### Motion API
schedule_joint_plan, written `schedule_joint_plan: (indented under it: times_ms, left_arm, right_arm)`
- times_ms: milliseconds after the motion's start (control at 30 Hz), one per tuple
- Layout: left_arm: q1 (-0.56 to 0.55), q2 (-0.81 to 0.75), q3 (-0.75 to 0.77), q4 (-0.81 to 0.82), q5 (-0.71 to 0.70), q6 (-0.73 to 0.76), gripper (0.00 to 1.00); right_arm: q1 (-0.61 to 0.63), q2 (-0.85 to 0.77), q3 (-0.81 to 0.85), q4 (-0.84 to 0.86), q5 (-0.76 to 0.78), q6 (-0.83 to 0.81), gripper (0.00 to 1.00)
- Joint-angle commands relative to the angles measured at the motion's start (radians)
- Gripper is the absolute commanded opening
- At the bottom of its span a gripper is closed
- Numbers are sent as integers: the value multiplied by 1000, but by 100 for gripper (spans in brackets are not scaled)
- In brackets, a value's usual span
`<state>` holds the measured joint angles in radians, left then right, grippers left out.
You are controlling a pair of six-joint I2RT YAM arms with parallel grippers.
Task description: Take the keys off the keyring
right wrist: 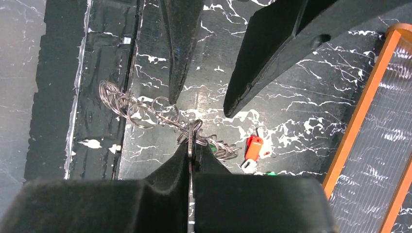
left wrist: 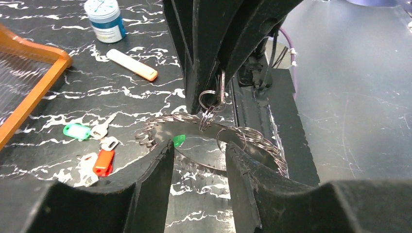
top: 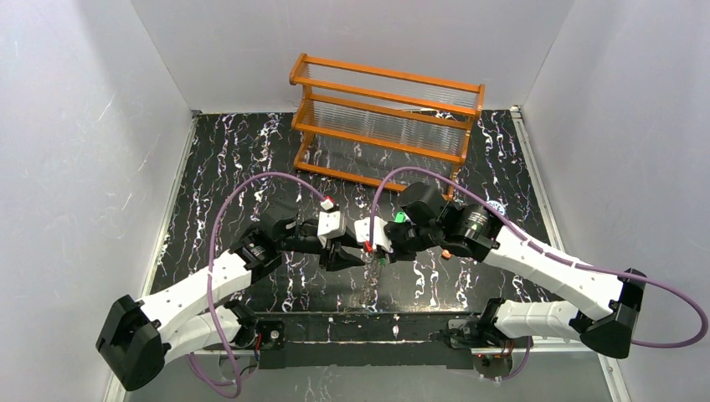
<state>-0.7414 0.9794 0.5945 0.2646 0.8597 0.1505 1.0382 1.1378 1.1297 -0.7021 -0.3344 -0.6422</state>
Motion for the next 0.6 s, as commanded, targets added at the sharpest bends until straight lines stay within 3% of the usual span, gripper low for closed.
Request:
schedule_joint_plan:
  times_ms: [0, 433, 567]
  left_arm:
    - [2, 19, -30, 128, 96, -65, 41]
    - [2, 69, -34, 228, 100, -157, 37]
    - [3, 81, -29, 232, 114, -185, 29]
  right_arm:
    - [-2, -41, -13, 88, -43, -46, 1]
    - [-2, -44, -14, 88, -73, -57, 1]
    - [-2, -44, -12, 88, -73, -58, 1]
